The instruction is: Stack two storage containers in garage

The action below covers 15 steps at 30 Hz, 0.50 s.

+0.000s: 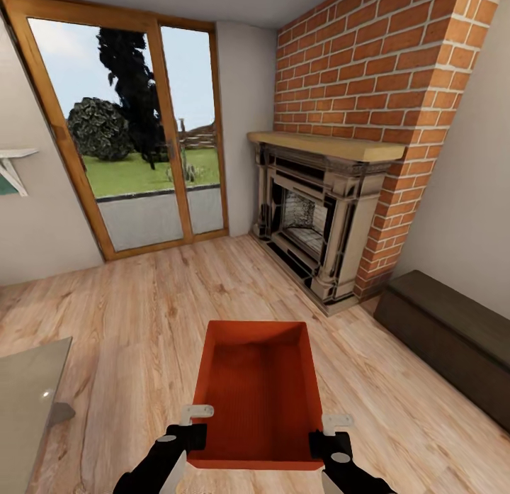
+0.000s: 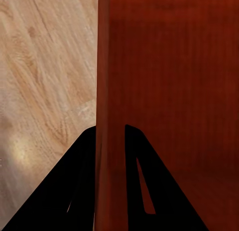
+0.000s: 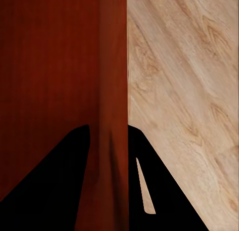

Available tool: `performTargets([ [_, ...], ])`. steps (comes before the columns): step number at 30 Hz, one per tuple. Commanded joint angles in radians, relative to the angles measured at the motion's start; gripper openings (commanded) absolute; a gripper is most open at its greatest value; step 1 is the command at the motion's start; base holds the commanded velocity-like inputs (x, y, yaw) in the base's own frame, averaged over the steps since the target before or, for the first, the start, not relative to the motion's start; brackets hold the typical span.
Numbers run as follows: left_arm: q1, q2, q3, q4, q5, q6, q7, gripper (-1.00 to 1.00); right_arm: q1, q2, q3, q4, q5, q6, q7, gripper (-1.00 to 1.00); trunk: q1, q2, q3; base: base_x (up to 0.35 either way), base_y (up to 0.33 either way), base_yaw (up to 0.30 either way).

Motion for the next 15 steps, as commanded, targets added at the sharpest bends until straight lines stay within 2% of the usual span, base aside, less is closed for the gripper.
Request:
performTargets([
  [1, -0.001, -0.001, -0.004, -0.011, 0.0, 0.006, 0.008, -1.0, 0.0, 0.0, 0.012, 0.005, -0.033, -0.004, -0.036, -1.0, 0.0, -0.002, -0.002, 0.0, 0.0, 0.244],
  [15, -0.001, -0.001, -0.003, -0.01, 0.0, -0.011, 0.009, -1.0, -0.001, -0.001, 0.012, 0.005, -0.033, -0.005, -0.036, -1.0, 0.0, -0.002, -0.002, 0.0, 0.0, 0.272],
])
